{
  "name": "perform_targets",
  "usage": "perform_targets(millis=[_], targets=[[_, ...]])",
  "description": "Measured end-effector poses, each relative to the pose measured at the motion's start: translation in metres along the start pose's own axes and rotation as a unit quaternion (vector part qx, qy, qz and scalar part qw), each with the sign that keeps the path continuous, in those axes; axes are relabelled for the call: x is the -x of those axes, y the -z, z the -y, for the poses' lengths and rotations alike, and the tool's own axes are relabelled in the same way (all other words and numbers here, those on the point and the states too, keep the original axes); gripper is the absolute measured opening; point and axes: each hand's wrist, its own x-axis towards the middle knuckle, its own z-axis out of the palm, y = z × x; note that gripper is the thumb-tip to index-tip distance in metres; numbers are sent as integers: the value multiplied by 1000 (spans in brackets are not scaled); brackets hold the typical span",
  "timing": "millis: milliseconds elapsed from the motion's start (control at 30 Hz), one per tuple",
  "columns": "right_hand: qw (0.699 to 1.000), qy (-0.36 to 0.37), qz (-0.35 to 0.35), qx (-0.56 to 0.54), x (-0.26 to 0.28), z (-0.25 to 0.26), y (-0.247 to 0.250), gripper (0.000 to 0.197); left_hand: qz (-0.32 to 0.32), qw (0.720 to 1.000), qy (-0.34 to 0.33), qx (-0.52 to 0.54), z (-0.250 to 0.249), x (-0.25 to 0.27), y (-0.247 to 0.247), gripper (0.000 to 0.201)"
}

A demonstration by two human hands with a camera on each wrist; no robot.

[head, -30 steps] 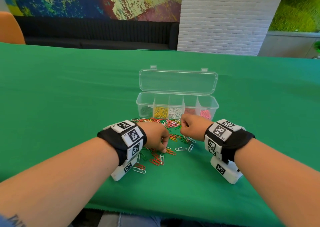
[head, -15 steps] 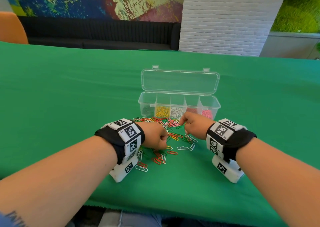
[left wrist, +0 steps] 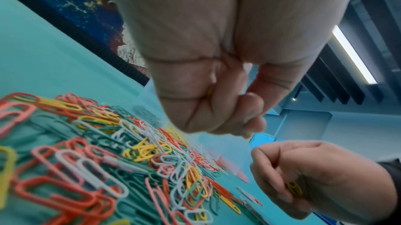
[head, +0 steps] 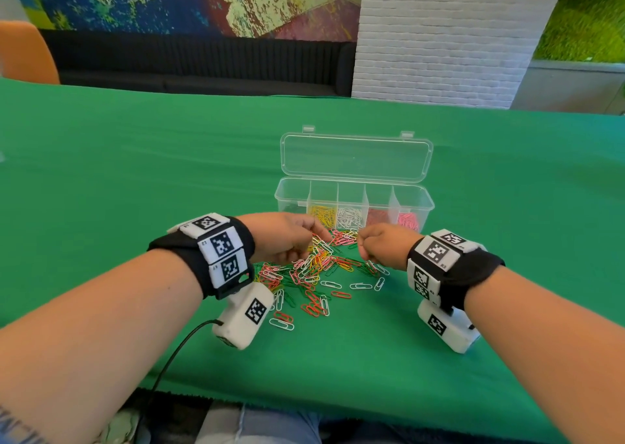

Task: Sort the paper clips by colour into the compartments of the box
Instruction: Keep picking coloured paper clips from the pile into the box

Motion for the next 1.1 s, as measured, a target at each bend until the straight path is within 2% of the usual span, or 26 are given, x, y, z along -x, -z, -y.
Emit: perform_targets(millis=[67, 200, 300, 367, 433, 467, 533, 633, 900, 1100], targets=[[1000, 0, 2, 2, 2, 1, 0, 34, 11, 1000, 13, 18, 6, 2, 5, 43], [999, 10, 10, 32, 2, 2, 0, 36, 16, 997, 47, 66, 18, 13, 20, 34], [996, 13, 6, 84, 2, 3, 0, 33, 3, 996, 72, 47, 23, 17, 27, 31], [994, 17, 4, 106, 3, 5, 0, 28, -22, 994, 73, -79, 25, 19, 27, 31], [994, 24, 7, 105, 4, 6, 1, 26, -19, 962, 49, -267, 27, 19, 27, 28], [994, 28, 8, 101, 4, 7, 1, 26, -17, 945, 39, -325, 28, 20, 26, 26], [994, 38, 9, 101, 2, 9, 1, 21, -8, 930, 30, -367, 30, 20, 22, 17], [990, 52, 4, 129, -3, 11, 0, 11, 7, 925, 13, -380, 31, 18, 14, 7], [981, 65, -5, 185, -9, 16, -7, 13, 18, 915, 4, -402, 32, 9, 9, 2], [981, 64, -15, 180, -12, 16, -8, 14, 10, 933, -6, -360, 33, 6, 20, 7]])
